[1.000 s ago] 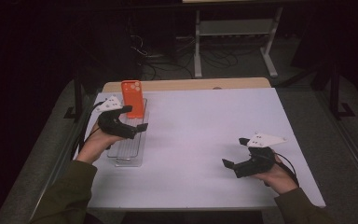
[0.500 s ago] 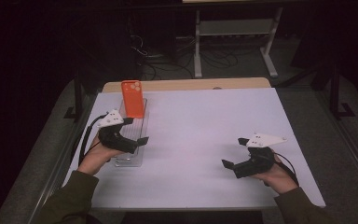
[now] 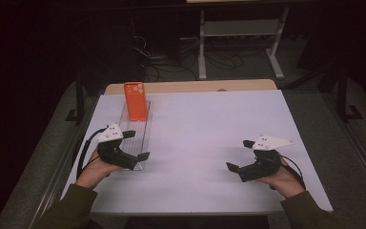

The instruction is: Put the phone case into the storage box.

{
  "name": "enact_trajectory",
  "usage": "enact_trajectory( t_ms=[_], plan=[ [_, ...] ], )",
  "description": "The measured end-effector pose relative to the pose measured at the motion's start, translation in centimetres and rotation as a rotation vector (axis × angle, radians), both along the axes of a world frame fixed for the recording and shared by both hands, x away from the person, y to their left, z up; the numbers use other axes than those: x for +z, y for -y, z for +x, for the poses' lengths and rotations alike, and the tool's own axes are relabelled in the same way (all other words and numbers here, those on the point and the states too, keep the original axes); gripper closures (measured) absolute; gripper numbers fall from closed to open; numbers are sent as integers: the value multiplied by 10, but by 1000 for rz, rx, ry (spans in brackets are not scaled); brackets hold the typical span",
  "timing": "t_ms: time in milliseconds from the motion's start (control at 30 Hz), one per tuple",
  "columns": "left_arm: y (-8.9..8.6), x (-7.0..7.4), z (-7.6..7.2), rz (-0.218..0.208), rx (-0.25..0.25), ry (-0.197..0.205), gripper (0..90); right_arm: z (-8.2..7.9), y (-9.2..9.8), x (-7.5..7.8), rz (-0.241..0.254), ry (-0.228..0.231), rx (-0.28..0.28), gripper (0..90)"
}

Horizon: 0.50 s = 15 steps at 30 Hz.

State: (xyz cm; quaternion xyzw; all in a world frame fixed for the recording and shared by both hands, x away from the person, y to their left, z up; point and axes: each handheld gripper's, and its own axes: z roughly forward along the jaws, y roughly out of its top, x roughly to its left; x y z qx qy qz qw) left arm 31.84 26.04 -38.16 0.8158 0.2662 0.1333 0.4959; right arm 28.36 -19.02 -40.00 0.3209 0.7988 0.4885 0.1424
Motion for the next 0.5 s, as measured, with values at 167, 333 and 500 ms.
enact_trajectory(
  t_ms=[167,333,500],
  plan=[
    [-2,-4,-4,9,-2,-11,0,0,1,2,1,4,5,0],
    [-2,-8,-6,21,-10,-10,0,-1,1,4,4,7,6,0],
    [-2,-12,-5,37,-17,-11,0,-1,2,4,4,4,6,0]
  ],
)
